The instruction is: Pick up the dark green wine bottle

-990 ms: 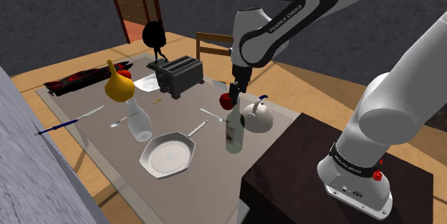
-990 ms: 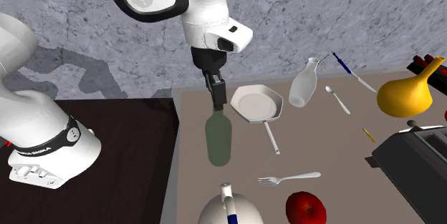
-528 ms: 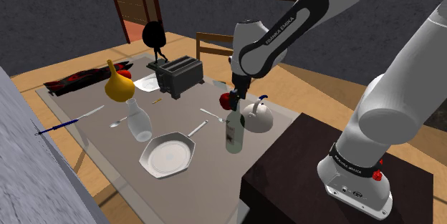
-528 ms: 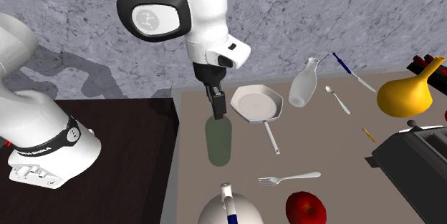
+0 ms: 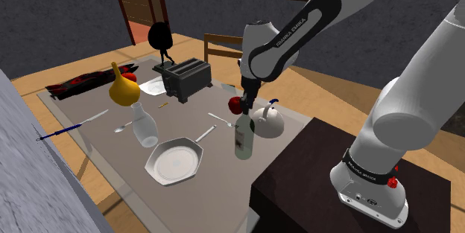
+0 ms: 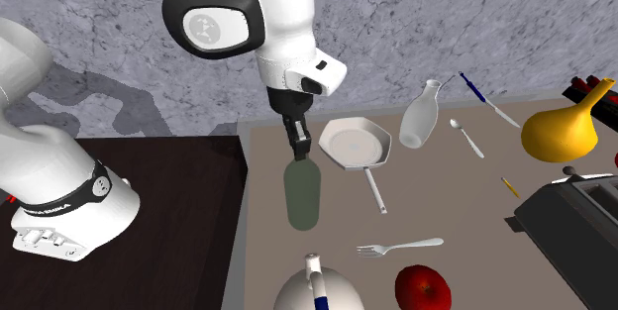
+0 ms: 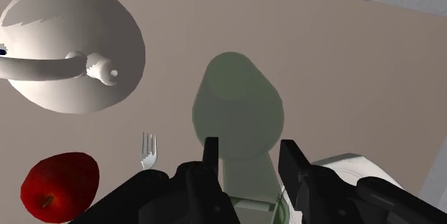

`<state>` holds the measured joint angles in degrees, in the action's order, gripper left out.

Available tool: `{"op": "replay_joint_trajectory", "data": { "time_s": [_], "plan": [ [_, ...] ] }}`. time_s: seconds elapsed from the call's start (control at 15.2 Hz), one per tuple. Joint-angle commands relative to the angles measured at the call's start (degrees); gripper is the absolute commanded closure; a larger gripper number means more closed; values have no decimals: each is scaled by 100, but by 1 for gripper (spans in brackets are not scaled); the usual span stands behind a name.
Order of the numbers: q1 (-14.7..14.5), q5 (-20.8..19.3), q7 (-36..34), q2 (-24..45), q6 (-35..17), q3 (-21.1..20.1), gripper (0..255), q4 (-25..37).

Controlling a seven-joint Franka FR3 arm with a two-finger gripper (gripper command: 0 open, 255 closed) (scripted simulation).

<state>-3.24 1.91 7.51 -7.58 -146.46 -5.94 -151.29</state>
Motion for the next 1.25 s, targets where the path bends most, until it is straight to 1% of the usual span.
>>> {"op": "replay_joint_trajectory", "data": {
  "time_s": [0.0,0.07,1.06,1.19],
  "plan": [
    [0,0,1,2,2,0,255,-3],
    [1,-2,1,8,1,0,255,3],
    [-21,67,54,-936,1374,43,255,433],
    [-21,67,55,-944,1387,44,255,438]
  ]
}}
